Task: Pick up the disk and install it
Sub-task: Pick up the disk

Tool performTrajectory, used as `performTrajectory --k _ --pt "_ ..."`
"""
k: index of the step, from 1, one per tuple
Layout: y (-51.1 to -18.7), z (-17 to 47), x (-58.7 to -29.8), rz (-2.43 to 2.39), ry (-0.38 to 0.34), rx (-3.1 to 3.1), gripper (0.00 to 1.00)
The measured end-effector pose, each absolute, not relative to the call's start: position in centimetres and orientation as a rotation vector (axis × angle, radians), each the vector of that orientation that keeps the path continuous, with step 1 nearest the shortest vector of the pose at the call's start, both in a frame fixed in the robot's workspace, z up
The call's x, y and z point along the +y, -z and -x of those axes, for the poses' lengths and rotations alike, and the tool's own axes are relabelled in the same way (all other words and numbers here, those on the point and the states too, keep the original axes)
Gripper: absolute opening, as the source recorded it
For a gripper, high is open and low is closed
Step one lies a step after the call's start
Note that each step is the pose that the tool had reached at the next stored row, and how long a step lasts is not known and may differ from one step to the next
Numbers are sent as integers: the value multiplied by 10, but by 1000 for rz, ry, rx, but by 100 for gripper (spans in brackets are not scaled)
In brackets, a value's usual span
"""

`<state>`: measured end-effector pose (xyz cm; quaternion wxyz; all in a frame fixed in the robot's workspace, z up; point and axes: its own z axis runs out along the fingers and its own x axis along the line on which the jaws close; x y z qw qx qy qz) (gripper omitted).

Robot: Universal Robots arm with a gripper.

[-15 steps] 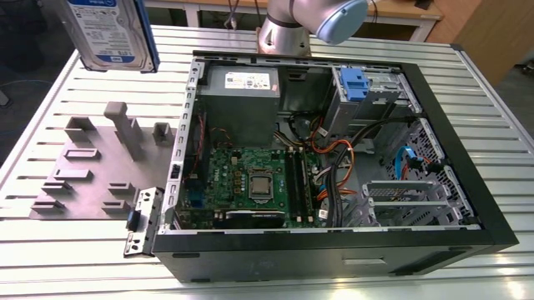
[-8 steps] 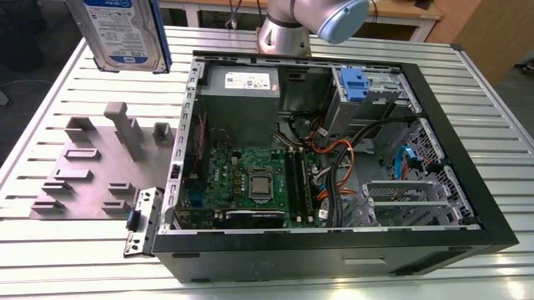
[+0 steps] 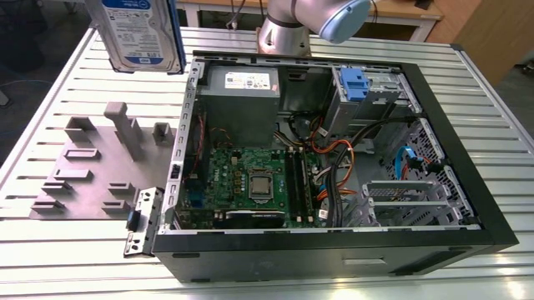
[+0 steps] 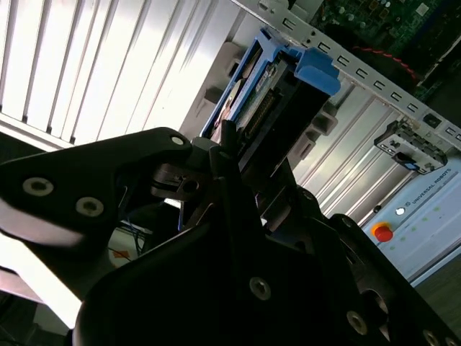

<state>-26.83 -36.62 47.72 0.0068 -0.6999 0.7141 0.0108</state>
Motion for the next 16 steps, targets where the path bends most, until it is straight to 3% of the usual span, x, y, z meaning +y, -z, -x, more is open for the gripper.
performTrajectory --k 16 --pt "-476 221 -366 2188 -34 2235 35"
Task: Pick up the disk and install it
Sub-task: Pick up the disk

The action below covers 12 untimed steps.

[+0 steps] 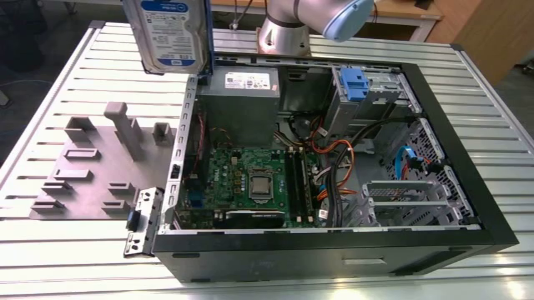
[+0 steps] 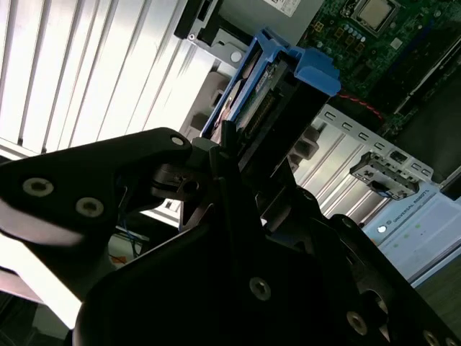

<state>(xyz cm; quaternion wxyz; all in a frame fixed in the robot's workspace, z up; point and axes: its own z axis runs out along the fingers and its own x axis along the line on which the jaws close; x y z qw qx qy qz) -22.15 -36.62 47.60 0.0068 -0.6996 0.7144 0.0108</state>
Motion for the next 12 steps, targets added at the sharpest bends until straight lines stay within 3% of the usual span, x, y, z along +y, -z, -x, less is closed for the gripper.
performTrajectory --k 12 --pt "-475 180 -366 2188 -34 2235 35"
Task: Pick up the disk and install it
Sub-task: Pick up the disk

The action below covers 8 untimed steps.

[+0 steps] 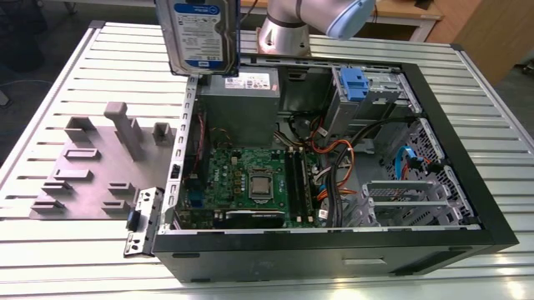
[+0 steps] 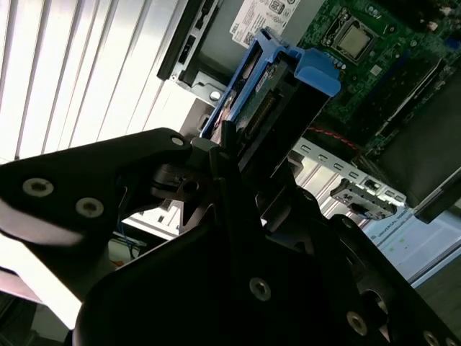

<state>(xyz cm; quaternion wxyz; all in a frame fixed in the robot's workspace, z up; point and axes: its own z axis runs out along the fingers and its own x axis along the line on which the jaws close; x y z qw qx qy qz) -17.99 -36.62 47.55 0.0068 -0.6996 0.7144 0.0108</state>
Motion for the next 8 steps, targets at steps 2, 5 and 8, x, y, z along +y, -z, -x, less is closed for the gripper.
performTrajectory --k 2,5,8 --pt "-475 172 -366 2188 -34 2235 35" --pt "-475 160 -366 2188 -34 2235 35" --pt "-475 148 -366 2188 -34 2235 35"
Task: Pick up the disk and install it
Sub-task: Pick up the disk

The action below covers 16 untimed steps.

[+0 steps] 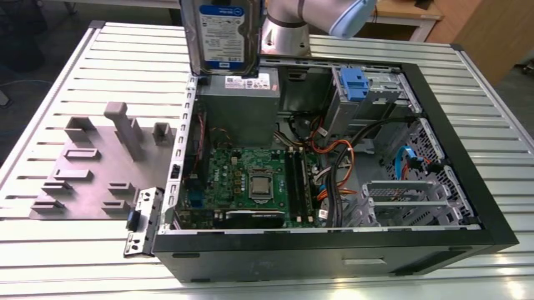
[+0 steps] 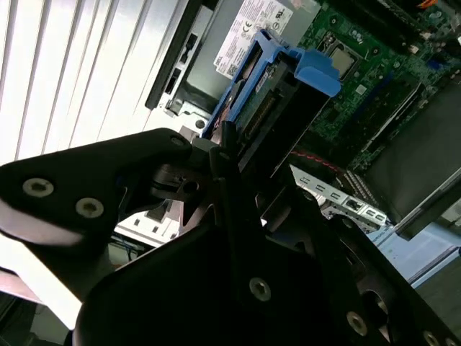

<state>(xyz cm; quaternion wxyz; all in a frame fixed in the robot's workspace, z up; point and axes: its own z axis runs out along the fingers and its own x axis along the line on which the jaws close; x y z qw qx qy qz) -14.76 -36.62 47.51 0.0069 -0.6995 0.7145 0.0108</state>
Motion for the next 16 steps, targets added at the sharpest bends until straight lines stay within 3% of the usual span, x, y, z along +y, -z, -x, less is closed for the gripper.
performTrajectory --k 16 --pt "-474 82 -366 2188 -34 2235 35"
